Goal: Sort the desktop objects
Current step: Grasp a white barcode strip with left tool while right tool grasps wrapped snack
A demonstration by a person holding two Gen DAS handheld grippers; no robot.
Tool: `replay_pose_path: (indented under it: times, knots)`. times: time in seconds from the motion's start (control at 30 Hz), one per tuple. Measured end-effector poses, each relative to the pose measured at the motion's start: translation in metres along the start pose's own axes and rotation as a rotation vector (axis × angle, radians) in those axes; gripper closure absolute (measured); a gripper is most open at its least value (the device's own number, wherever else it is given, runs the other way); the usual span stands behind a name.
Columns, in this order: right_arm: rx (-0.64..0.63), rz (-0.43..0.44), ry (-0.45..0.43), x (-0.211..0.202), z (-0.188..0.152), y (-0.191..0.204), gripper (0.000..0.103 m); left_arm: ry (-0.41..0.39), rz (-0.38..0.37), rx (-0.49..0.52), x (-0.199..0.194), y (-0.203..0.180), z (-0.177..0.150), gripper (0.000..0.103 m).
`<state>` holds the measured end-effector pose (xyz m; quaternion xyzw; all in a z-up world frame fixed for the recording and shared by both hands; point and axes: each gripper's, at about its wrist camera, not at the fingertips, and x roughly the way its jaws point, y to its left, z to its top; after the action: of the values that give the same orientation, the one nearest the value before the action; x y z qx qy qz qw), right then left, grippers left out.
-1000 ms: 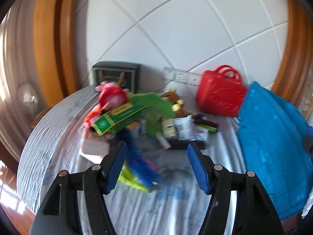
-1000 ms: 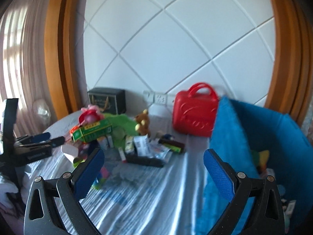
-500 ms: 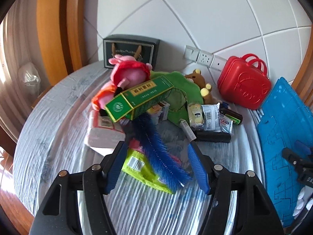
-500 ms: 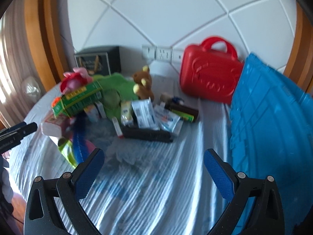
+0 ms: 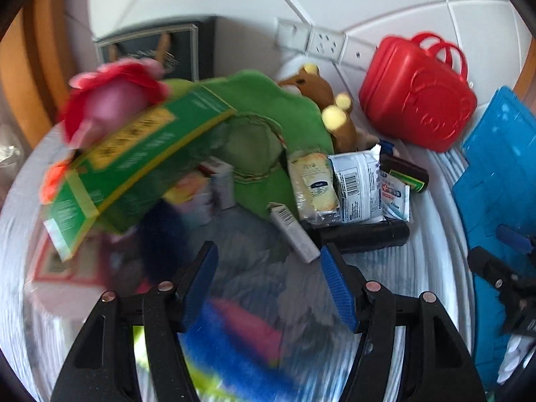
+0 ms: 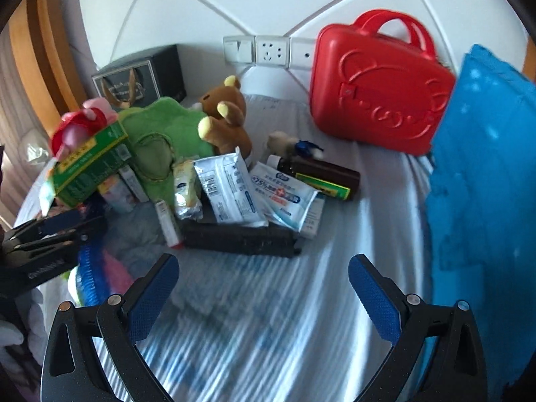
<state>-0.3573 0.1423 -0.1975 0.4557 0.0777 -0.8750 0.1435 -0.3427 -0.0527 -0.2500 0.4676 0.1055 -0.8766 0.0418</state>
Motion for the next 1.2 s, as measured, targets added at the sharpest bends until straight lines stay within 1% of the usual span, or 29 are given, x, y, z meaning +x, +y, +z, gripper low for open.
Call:
replay_pose_path:
  times: [0.03,0.07,0.1,0.2,0.33,0.37,0.4,0.43,0.47,0.53,0.57,0.7,0.73,0.8,0.93,0.97,1.0,1.03,1.07,1.1,1.17,1.2]
  knots:
    - [-0.003,-0.003,0.006,0.012,0.002,0.001,0.018,0.010,-0.005,0.004,0.010,-0.003,0.003,0.047]
    - [-0.002,-0.001,0.013,0.020,0.004,0.003,0.026,0.024,-0.008,0.009,0.023,-0.007,0.007,0.050]
    - [0.003,0.009,0.028,0.032,0.006,0.004,0.036,0.040,-0.012,0.016,0.035,-0.011,0.010,0.051]
    - [0.010,0.035,0.053,0.056,0.010,0.009,0.037,0.082,-0.020,0.023,0.067,-0.018,0.014,0.051]
    - [0.006,0.066,0.057,0.079,0.021,0.019,0.036,0.150,-0.077,-0.001,0.104,-0.021,0.013,0.052]
    - [0.003,0.067,0.058,0.083,0.024,0.022,0.036,0.164,-0.090,-0.015,0.112,-0.019,0.012,0.057]
    - [-0.004,0.071,0.059,0.088,0.027,0.025,0.036,0.138,-0.123,-0.043,0.114,-0.014,0.013,0.061]
    - [-0.009,0.077,0.059,0.091,0.029,0.029,0.036,0.133,-0.125,-0.051,0.115,-0.012,0.014,0.066]
    - [-0.013,0.084,0.060,0.093,0.030,0.032,0.037,0.141,-0.102,-0.041,0.118,-0.010,0.014,0.071]
    - [-0.031,0.102,0.065,0.099,0.034,0.040,0.041,0.134,-0.085,-0.024,0.118,-0.008,0.013,0.072]
    - [-0.037,0.113,0.067,0.102,0.036,0.045,0.041,0.136,-0.047,-0.008,0.118,-0.006,0.011,0.074]
    - [-0.046,0.182,0.082,0.116,0.041,0.064,0.041,0.114,0.027,-0.011,0.114,0.011,0.010,0.075]
    - [-0.048,0.196,0.088,0.120,0.042,0.068,0.041,0.110,0.033,-0.022,0.114,0.017,0.010,0.075]
    - [-0.056,0.207,0.095,0.130,0.044,0.076,0.041,0.123,0.021,-0.044,0.116,0.027,0.011,0.075]
    - [-0.039,0.253,0.130,0.151,0.048,0.087,0.041,0.131,0.011,-0.050,0.119,0.029,0.008,0.075]
    - [-0.045,0.248,0.131,0.156,0.049,0.090,0.042,0.125,0.013,-0.045,0.118,0.028,0.008,0.075]
    - [-0.050,0.240,0.129,0.160,0.050,0.093,0.044,0.125,0.012,-0.043,0.119,0.026,0.007,0.075]
    - [-0.053,0.228,0.127,0.164,0.052,0.095,0.049,0.124,0.012,-0.042,0.118,0.025,0.007,0.075]
    - [-0.053,0.219,0.125,0.168,0.052,0.096,0.055,0.126,0.007,-0.036,0.118,0.022,0.007,0.078]
    - [-0.055,0.218,0.129,0.170,0.052,0.097,0.069,0.127,0.004,-0.033,0.118,0.021,0.007,0.086]
    - [-0.054,0.232,0.131,0.170,0.050,0.096,0.072,0.124,0.002,-0.026,0.114,0.017,0.005,0.086]
    - [-0.057,0.235,0.127,0.168,0.048,0.096,0.076,0.116,0.003,-0.019,0.111,0.015,0.004,0.086]
